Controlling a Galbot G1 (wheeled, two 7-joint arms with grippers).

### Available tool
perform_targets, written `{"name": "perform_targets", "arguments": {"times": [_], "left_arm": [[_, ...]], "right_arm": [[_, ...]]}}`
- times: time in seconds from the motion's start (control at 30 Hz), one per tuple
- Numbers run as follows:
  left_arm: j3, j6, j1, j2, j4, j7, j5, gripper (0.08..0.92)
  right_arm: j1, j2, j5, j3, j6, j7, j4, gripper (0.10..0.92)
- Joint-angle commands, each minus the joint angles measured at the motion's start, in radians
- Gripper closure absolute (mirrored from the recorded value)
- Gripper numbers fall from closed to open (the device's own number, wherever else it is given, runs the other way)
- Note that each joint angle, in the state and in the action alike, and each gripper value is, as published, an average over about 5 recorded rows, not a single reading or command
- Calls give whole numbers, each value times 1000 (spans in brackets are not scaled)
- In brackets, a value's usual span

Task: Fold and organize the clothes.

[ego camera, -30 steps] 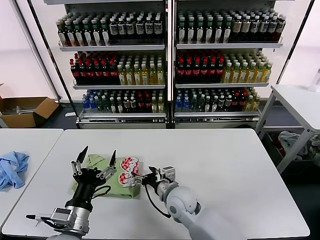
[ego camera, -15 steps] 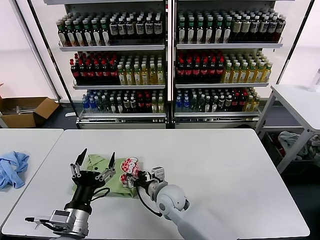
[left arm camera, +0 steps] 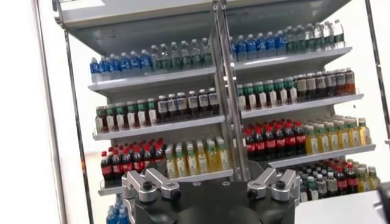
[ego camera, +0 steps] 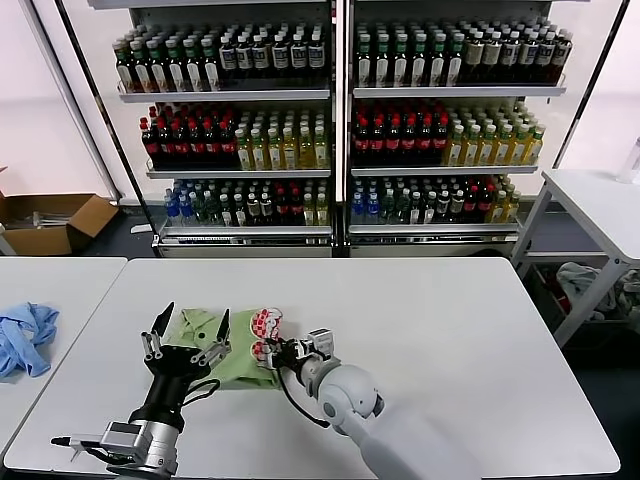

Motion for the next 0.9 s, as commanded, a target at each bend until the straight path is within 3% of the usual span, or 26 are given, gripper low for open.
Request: {"name": "perform_targets", "arguments": {"times": [0.03,0.33,0.6,0.7,0.9], "left_arm": [[0,6,1,-1,-2,-1,-4,177],[14,9,-6,-3,5,1,-5,177],[27,7,-6,-11,12,2,-6,177],[23,7,-5,-8,13,1,-11,177],[21,5,-6,-6,17,0,-18,177]], "right_arm": [[-40,-167,-2,87,2,-15,179,888],[-163,-346,0,255,23,-54,272,888],[-165,-359,-81,279,36,-83,217,887],[-150,-345,-117,278,30,-102,180,849],[-129,-347,-235,291,40,-136,154,684]]}}
